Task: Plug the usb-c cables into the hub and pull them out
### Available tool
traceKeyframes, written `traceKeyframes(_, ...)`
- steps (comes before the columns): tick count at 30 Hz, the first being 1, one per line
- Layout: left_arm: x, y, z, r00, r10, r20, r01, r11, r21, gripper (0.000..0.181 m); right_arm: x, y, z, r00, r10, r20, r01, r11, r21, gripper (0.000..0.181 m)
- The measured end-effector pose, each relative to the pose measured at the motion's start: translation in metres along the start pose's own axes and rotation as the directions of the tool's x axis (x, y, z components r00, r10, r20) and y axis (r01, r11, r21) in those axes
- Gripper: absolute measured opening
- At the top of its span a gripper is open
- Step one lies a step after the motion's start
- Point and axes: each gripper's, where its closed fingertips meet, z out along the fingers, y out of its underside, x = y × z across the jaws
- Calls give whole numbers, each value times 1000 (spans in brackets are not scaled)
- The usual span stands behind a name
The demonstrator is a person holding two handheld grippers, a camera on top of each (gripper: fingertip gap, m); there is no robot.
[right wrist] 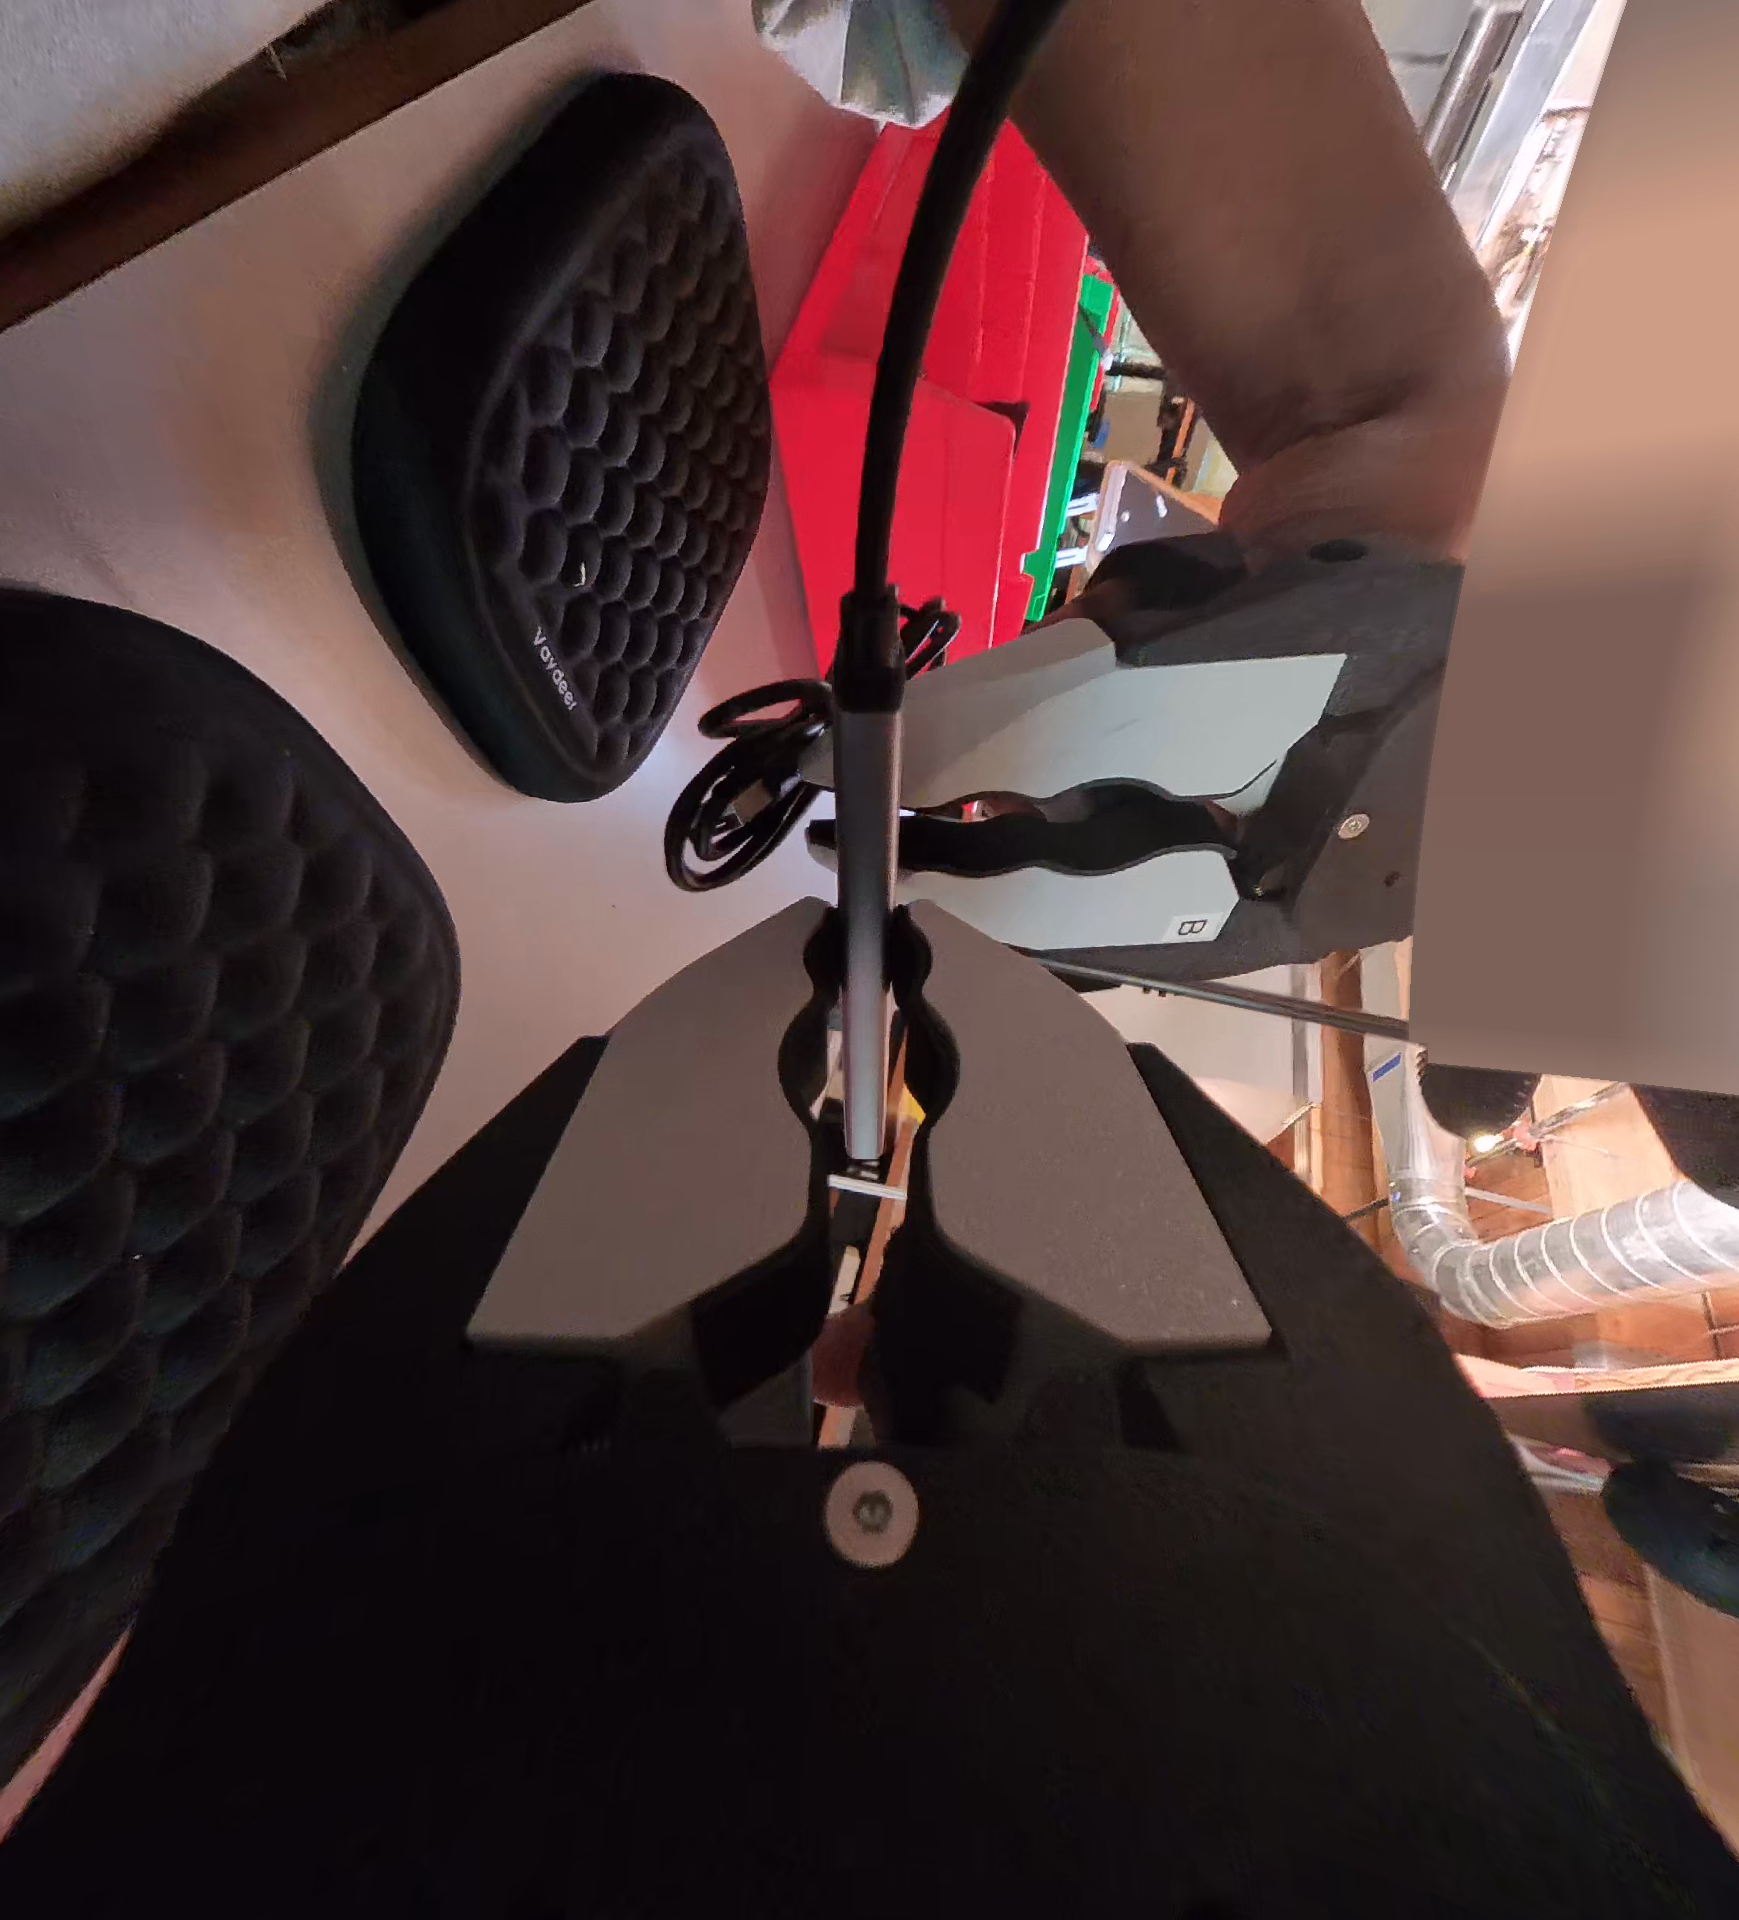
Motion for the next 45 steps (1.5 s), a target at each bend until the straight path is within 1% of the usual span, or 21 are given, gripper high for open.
traceKeyframes(1, -1, 0, 1, 1000, -1, 4, 1, 1000, 9, 9, -1, 2, 0, 1000, 11, 3, -11, 1000, -12, 8)
traceKeyframes(3, -4, -3, 2, 1000, -17, 1, 17, 997, 73, 9, -3, 6, 0, 1000, 25, -6, -25, 999, -42, 9)
traceKeyframes(5, -4, -4, 3, 999, -29, -24, 32, 993, 114, 8, -5, 8, 1, 999, 53, -4, -53, 997, -63, 9)
traceKeyframes(8, 1, -10, 10, 996, -34, -79, 45, 987, 151, 10, -13, 13, 7, 998, 56, 30, -52, 993, -108, 9)
traceKeyframes(10, -1, -10, 12, 992, -82, -101, 98, 982, 159, 10, -16, 16, 9, 996, 73, 47, -66, 990, -127, 9)
traceKeyframes(12, -8, -11, 13, 983, -147, -108, 166, 966, 197, 9, -16, 23, 10, 997, 48, 53, -38, 983, -178, 9)
traceKeyframes(16, -24, -5, 20, 960, -273, -63, 280, 928, 245, 8, -23, 39, 16, 997, 44, 71, -19, 950, -312, 8)
traceKeyframes(20, -31, -5, 28, 943, -330, -45, 328, 897, 297, 8, -30, 45, 23, 993, 108, 53, -81, 925, -372, 8)
traceKeyframes(22, -28, -2, 29, 943, -326, -73, 333, 898, 290, 8, -32, 42, 25, 993, 96, 69, -65, 929, -365, 8)
traceKeyframes(25, -28, 2, 30, 944, -327, -46, 324, 894, 310, 9, -33, 42, 27, 995, 72, 75, -41, 936, -350, 8)
traceKeyframes(27, -32, 3, 27, 938, -347, -21, 330, 869, 369, 9, -30, 44, 27, 993, 107, 52, -85, 941, -327, 10)
traceKeyframes(29, -30, 3, 25, 934, -354, -47, 342, 847, 407, 9, -29, 45, 26, 988, 153, 25, -139, 945, -295, 13)
traceKeyframes(30, -28, 5, 26, 934, -353, -54, 344, 845, 411, 9, -29, 49, 25, 988, 153, 24, -139, 942, -306, 16)
traceKeyframes(32, -27, 10, 27, 929, -367, -41, 351, 845, 403, 9, -34, 55, 22, 993, 104, 48, -84, 944, -318, 12)
traceKeyframes(35, -24, 13, 27, 934, -353, -54, 345, 852, 393, 9, -35, 44, 22, 997, 53, 50, -38, 966, -258, 11)
traceKeyframes(37, -26, 11, 26, 933, -357, -44, 343, 847, 406, 9, -33, 37, 23, 998, 57, 37, -47, 974, -221, 12)
traceKeyframes(39, -29, 8, 26, 930, -365, -43, 348, 837, 422, 9, -32, 25, 25, 996, 87, 34, -80, 983, -167, 10)
traceKeyframes(42, -31, 7, 30, 929, -370, -28, 345, 835, 428, 9, -33, 26, 25, 993, 111, 39, -102, 978, -183, 10)
traceKeyframes(45, -30, 5, 27, 929, -367, -54, 349, 815, 463, 9, -29, 25, 23, 988, 152, -8, -151, 976, -160, 11)
